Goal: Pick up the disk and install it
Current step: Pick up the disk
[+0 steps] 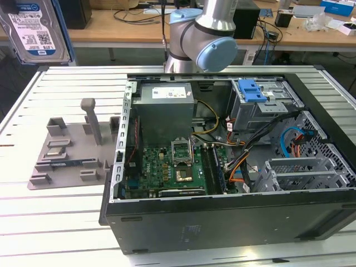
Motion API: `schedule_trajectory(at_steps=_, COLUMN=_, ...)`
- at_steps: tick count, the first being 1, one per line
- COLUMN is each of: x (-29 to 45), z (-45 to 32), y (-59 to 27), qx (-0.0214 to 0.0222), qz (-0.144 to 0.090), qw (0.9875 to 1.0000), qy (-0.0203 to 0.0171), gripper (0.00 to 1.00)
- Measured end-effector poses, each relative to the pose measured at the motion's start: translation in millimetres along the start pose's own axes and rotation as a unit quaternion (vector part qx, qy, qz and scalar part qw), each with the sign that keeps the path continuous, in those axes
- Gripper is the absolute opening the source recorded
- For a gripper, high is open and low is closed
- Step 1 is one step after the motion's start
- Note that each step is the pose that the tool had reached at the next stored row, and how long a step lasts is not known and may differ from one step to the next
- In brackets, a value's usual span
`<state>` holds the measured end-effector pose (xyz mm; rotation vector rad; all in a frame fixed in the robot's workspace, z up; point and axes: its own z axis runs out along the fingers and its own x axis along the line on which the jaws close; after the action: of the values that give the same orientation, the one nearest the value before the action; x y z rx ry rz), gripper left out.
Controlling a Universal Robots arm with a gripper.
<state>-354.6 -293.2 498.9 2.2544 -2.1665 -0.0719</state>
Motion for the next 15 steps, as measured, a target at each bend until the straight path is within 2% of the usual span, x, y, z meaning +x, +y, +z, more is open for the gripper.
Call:
schedule_trajectory(at_steps=9, x=-1.5, z=-26.0, y=1.0, qx=0.0000, qz=0.000, qw=1.0000, qy=0.0000, gripper=0.37)
schedule_trajectory(at_steps=15, x=-2.2, z=-40.7, y=1.7, qx=0.0000, qz=0.000, qw=1.0000, qy=0.0000, gripper=0.37)
